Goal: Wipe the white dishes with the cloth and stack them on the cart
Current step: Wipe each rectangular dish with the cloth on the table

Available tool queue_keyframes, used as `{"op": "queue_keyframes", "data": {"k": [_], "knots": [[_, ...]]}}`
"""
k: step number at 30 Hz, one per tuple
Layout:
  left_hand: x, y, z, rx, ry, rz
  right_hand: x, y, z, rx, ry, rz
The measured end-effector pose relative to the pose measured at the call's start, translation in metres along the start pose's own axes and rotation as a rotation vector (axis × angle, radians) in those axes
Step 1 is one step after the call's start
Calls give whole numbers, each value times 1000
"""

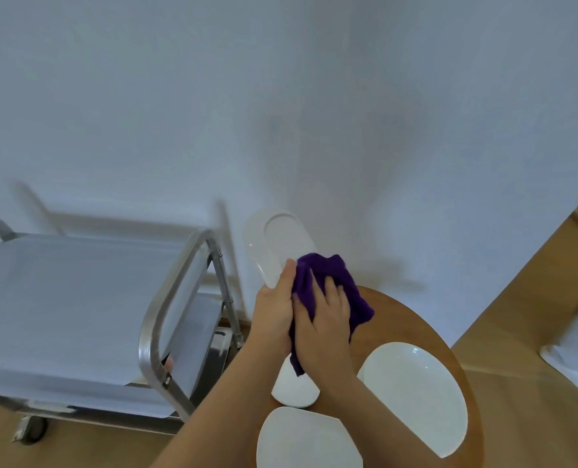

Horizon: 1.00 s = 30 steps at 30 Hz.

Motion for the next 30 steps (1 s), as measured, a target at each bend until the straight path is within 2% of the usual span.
{"op": "queue_keyframes", "data": {"k": [2, 6, 8, 13, 16, 21, 24, 28, 30], "knots": [[3, 0, 1, -55, -11, 12, 1, -9, -1, 42, 26, 90], [10, -4, 6, -120, -13, 84, -4, 5, 7, 88, 43, 12], [13, -7, 5, -91, -24, 118, -11, 7, 14, 44, 73, 64], [23, -14, 2, -45, -20, 148, -32, 22, 27, -110, 37, -13], [27, -15, 5, 9, -27, 164, -49, 24, 30, -69, 42, 52], [20, -10, 0, 198, -38, 172, -69, 30, 14, -43, -77, 130], [10, 3, -12, 317, -52, 189, -61, 32, -1, -207, -135, 190], [4, 17, -19, 487, -50, 199, -42, 27, -13, -613, -219, 286], [2, 25, -22, 547, -46, 121, -33, 27, -15, -679, -206, 271]]}}
Point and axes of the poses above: each hand's wrist, its own x-axis away from the middle knuckle, its own y-axis out of the back of the hand, z = x × y, the point moved 7 cm from there along -x, towards the middle knuckle, and after that the axes turned 8 degrees about z, right-handed, at the moved point
